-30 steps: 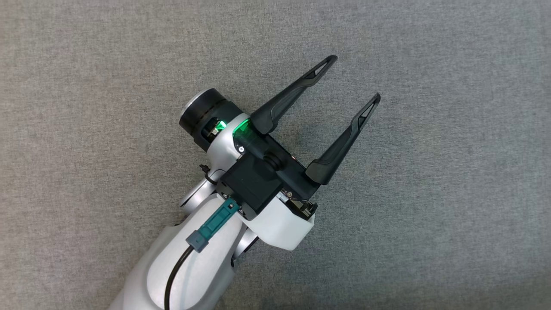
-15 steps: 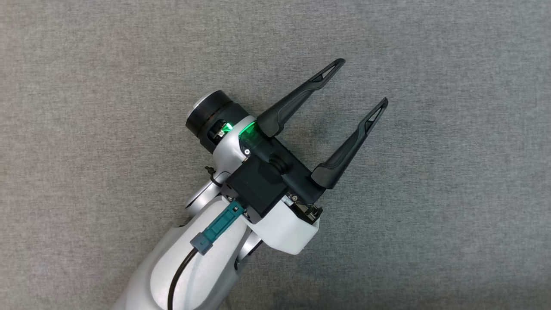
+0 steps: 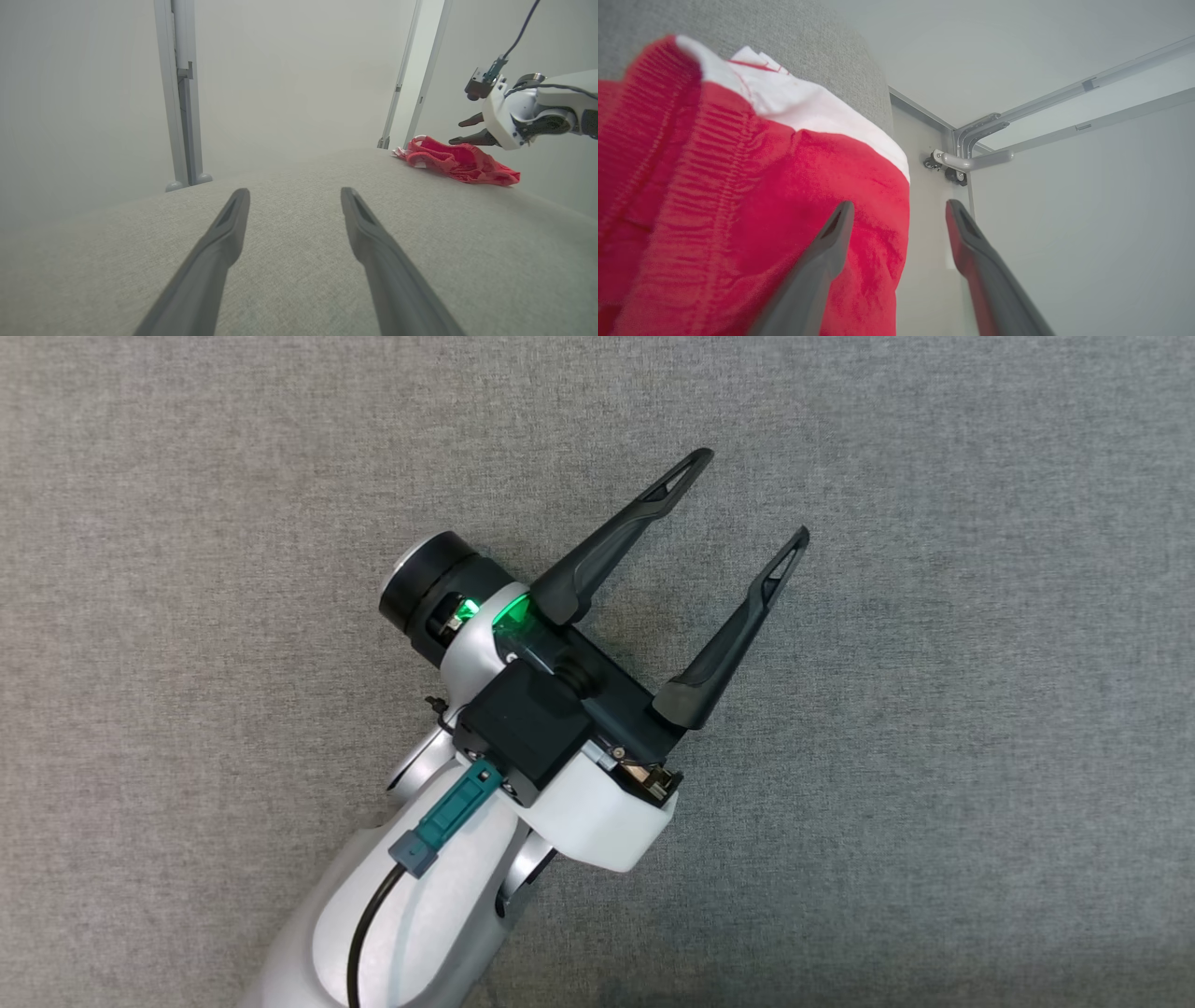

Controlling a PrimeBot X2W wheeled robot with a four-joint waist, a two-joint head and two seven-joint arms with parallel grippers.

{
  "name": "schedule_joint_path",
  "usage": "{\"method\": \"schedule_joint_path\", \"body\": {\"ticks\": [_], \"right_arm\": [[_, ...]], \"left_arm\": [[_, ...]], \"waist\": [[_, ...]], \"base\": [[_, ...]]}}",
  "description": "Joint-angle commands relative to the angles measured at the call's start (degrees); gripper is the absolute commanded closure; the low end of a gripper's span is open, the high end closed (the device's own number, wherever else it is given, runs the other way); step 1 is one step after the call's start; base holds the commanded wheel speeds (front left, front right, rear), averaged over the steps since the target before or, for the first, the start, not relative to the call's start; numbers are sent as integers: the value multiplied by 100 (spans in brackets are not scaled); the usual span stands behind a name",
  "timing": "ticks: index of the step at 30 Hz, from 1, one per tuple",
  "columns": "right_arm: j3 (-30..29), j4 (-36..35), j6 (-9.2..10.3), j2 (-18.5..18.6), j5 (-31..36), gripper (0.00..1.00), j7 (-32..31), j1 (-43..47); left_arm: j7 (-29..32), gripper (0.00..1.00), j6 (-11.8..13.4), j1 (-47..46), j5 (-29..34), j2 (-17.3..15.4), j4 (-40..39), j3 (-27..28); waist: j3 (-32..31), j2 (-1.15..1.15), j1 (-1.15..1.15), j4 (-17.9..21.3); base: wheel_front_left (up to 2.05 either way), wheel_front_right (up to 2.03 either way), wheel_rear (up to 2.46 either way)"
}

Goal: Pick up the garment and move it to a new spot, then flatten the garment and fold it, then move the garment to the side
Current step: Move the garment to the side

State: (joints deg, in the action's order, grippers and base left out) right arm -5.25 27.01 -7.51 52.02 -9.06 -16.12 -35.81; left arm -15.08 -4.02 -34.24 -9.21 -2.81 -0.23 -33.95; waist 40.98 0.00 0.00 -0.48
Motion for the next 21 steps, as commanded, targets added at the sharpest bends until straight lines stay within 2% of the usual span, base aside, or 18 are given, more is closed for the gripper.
{"method": "schedule_joint_path", "body": {"ticks": [1,5,9,21], "right_arm": [[-50,-18,3,-30,64,0,39,-60],[-55,-178,3,-209,73,0,204,-226],[112,-346,2,-599,26,0,501,-481],[1699,-680,3,-2111,-98,0,1514,-974]], "left_arm": [[-5,0,-8,82,-43,-19,4,55],[-5,0,-23,145,2,-19,42,160],[-5,0,2,293,60,-22,83,306],[-5,0,105,1248,173,-18,178,1164]], "waist": [[-44,0,0,-6],[-225,0,0,-7],[-539,0,0,29],[-1933,0,0,246]], "base": [[0,0,0],[0,0,0],[0,0,0],[0,0,0]]}}
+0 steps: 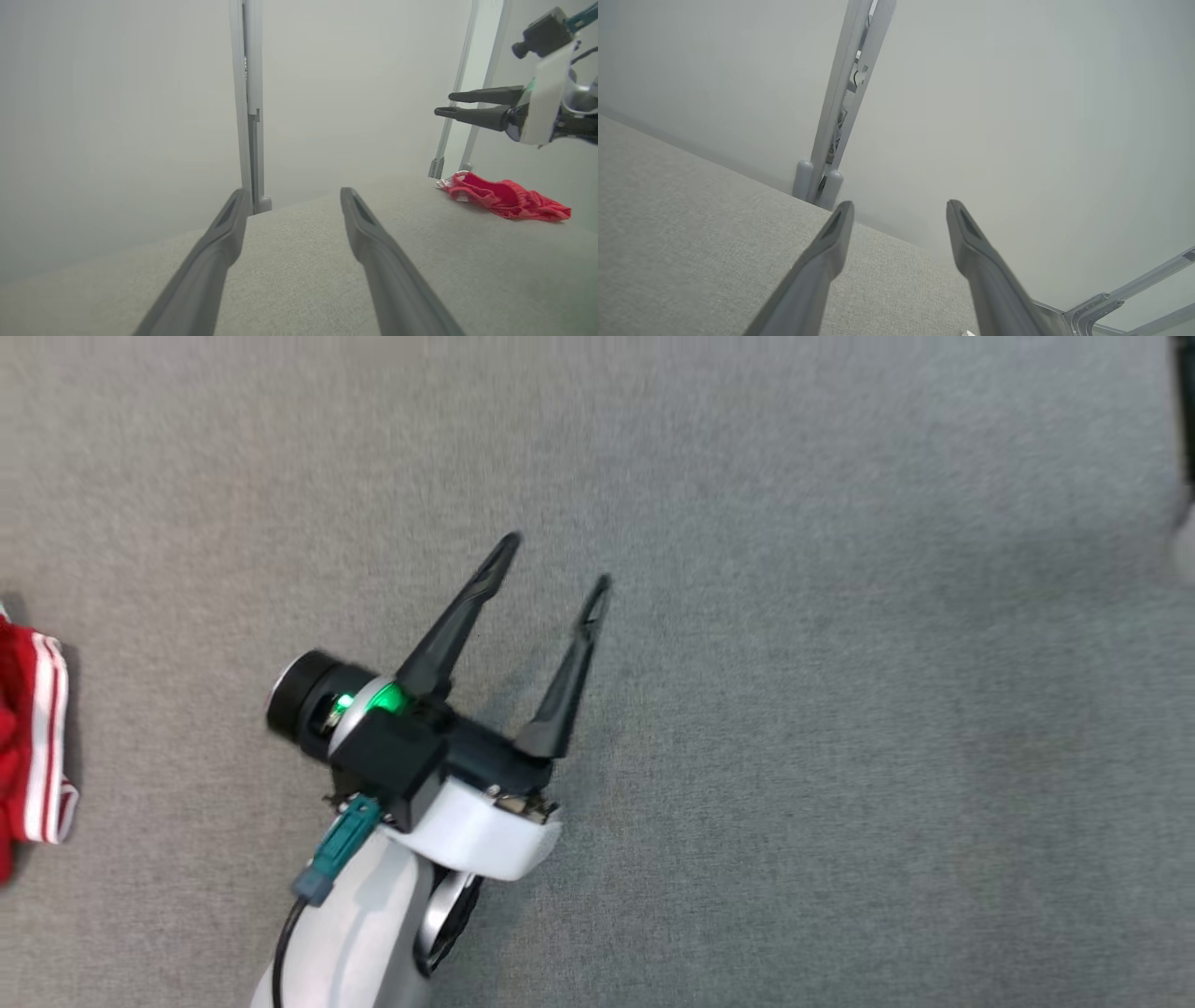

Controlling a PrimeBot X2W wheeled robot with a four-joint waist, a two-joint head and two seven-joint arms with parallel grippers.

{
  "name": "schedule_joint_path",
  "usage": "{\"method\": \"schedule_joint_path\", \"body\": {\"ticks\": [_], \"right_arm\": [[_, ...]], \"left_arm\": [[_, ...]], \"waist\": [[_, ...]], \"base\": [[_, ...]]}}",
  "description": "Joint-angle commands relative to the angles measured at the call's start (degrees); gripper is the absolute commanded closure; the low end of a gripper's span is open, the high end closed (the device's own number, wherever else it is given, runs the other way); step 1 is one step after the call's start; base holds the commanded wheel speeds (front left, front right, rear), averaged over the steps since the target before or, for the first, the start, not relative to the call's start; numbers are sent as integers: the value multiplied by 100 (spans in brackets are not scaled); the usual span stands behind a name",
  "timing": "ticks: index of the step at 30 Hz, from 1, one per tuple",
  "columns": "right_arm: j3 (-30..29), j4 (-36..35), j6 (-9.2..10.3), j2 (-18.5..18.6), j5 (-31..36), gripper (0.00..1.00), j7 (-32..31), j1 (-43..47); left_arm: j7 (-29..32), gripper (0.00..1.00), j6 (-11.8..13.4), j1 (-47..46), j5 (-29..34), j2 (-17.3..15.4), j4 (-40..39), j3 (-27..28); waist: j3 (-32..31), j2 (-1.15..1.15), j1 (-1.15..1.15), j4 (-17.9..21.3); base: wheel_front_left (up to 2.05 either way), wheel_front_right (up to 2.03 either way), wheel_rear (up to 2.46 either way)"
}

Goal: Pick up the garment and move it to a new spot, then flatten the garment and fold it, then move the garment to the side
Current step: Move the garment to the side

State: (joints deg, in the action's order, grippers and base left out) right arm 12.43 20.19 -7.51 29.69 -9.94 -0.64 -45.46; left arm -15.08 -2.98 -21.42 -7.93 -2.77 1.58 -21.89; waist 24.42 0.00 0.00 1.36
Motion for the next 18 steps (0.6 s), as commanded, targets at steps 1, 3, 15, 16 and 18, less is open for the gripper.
{"method": "schedule_joint_path", "body": {"ticks": [1,3,15,16,18], "right_arm": [[2,21,3,-8,-38,0,61,53],[120,90,2,-388,-127,0,418,334],[-151,-32,2,-1690,165,0,1452,1697],[-195,-74,2,-1801,232,0,1487,1851],[-238,-179,2,-2007,301,0,1538,2119]], "left_arm": [[-5,0,23,67,43,-23,0,44],[-5,0,96,411,-11,-24,20,330],[-5,0,97,1385,-33,-21,50,1115],[-5,0,107,1443,-46,-21,59,1135],[-5,0,151,1568,-103,-22,74,1166]], "waist": [[-402,0,0,60],[-809,0,0,14],[-1717,0,0,-211],[-1765,0,0,-236],[-1835,0,0,-268]], "base": [[0,0,0],[0,0,0],[0,0,0],[0,0,0],[0,0,0]]}}
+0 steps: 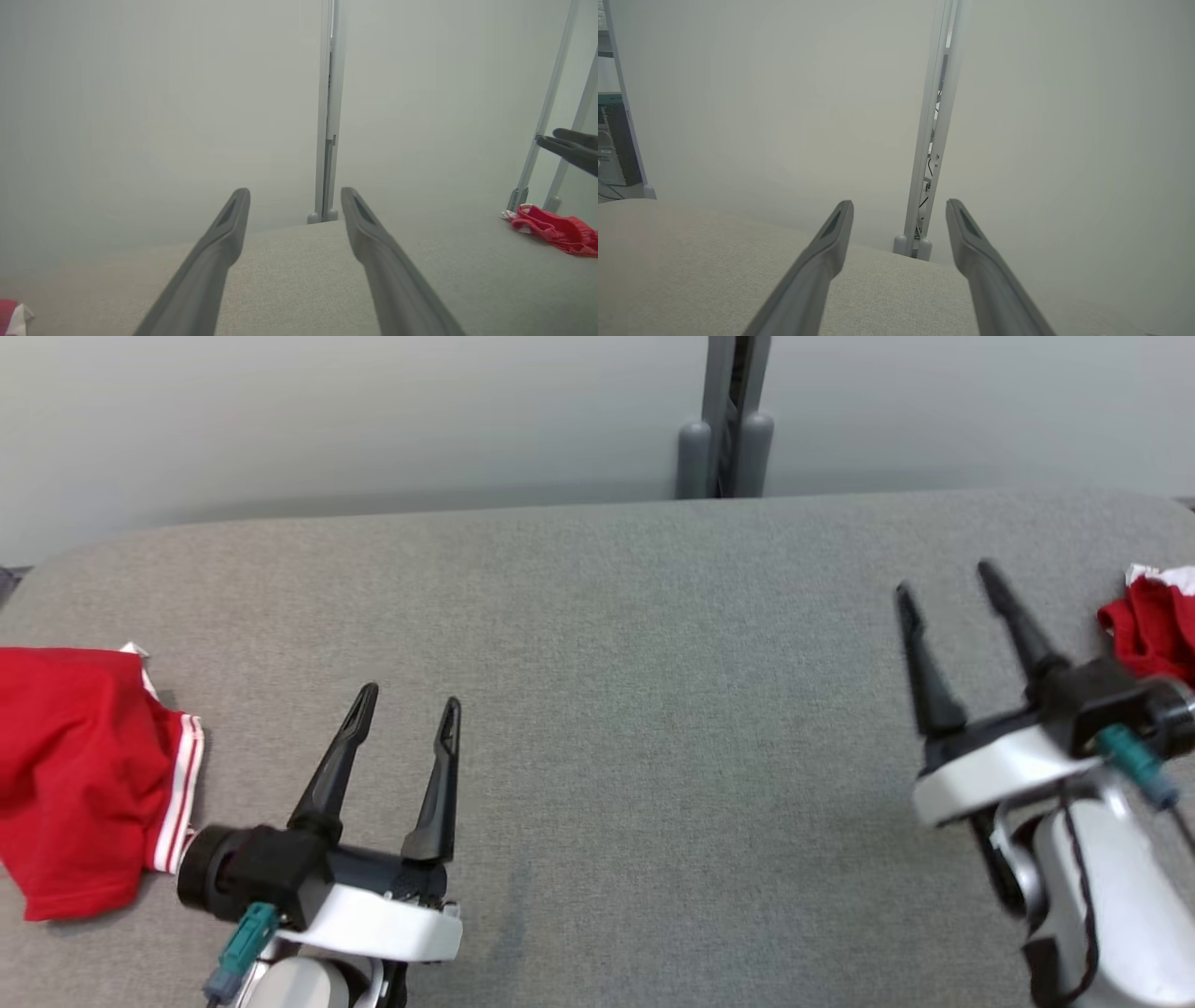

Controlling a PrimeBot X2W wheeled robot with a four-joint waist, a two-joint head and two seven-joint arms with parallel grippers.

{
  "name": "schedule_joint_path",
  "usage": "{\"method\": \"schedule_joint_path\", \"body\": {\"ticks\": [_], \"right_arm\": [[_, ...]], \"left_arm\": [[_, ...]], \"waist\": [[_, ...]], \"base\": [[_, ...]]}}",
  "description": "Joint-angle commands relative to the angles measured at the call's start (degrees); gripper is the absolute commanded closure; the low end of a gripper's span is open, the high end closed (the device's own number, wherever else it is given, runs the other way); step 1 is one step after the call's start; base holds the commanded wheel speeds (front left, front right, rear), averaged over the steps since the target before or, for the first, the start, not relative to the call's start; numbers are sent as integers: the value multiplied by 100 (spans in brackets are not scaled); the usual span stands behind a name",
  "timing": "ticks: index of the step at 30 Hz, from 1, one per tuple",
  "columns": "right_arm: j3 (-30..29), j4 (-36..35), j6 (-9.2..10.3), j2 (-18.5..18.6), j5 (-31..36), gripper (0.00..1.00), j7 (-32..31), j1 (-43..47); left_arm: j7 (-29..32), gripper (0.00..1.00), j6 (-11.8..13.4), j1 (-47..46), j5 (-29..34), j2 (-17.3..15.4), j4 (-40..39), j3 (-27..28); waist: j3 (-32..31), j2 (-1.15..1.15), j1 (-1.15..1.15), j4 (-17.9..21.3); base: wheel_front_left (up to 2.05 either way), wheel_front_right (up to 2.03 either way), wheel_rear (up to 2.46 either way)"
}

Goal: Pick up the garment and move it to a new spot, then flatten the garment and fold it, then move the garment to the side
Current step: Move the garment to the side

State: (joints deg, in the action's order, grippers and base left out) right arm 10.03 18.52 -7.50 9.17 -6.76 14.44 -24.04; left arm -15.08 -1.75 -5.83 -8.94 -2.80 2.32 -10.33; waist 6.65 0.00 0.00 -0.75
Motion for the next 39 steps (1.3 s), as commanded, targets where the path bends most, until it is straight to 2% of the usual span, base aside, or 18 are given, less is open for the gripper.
{"method": "schedule_joint_path", "body": {"ticks": [1,3,14,22,39], "right_arm": [[9,-42,1,-2,61,0,40,88],[-55,-47,1,-114,158,0,63,306],[-431,-478,1,-560,353,0,82,1164],[-517,-563,1,-607,429,0,83,1220],[-533,-492,1,-614,344,0,84,1234]], "left_arm": [[-5,0,46,60,-92,-20,3,32],[-5,0,88,166,-376,-20,22,80],[-5,0,192,464,-410,-19,23,83],[-5,0,273,476,-464,-20,-9,25],[-5,0,228,422,-495,-20,57,-16]], "waist": [[-83,0,0,-72],[-143,0,0,-107],[-325,0,0,-259],[-328,0,0,-311],[-276,0,0,-360]], "base": [[0,0,0],[0,0,0],[0,0,0],[0,0,0],[0,0,0]]}}
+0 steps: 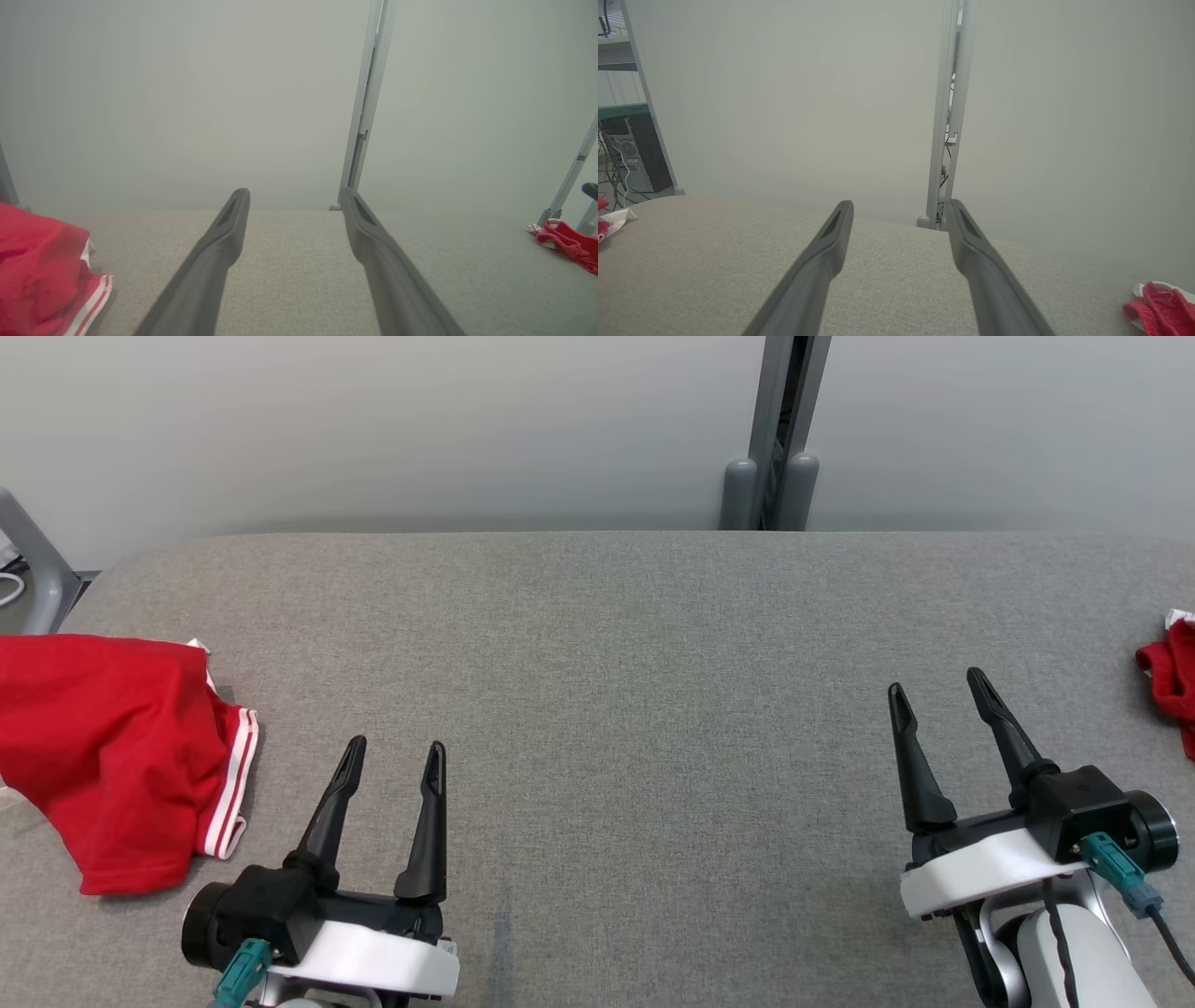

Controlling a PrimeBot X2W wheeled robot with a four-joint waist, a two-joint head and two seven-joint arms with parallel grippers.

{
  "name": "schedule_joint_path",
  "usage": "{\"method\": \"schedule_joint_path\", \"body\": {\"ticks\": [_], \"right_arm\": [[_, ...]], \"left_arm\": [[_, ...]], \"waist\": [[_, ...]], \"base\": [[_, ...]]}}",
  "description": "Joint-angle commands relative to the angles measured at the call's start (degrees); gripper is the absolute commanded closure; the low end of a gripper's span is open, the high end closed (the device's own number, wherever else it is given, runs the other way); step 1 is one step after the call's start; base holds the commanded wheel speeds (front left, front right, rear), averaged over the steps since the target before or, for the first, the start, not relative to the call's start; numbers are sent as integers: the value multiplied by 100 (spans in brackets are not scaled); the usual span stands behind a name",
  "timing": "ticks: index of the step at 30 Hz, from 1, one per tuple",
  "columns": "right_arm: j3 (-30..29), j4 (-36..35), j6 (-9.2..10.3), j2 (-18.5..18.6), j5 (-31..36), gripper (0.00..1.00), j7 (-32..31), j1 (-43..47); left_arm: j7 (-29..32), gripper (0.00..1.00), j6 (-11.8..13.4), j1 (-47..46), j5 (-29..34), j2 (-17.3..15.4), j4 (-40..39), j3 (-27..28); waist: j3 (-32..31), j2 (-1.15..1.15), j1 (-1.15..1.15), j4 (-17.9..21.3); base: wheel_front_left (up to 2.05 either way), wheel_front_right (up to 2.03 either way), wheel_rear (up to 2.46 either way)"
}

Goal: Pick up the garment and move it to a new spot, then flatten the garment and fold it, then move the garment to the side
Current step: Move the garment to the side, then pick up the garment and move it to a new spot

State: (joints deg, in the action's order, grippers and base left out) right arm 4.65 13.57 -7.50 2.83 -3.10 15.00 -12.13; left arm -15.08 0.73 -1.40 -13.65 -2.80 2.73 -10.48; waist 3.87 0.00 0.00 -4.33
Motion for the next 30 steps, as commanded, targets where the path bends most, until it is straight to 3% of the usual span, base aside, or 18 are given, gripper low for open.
{"method": "schedule_joint_path", "body": {"ticks": [1,18,30], "right_arm": [[3,5,1,20,-20,0,28,47],[12,60,1,21,-87,0,29,66],[170,103,1,23,-121,0,22,162]], "left_arm": [[-5,0,-22,-23,-24,-21,20,-8],[-5,0,-45,-58,-47,-20,64,-94],[-5,0,8,-50,1,-20,68,-174]], "waist": [[4,0,0,-3],[20,0,0,-85],[2,0,0,-1066]], "base": [[0,0,0],[0,0,0],[0,0,0]]}}
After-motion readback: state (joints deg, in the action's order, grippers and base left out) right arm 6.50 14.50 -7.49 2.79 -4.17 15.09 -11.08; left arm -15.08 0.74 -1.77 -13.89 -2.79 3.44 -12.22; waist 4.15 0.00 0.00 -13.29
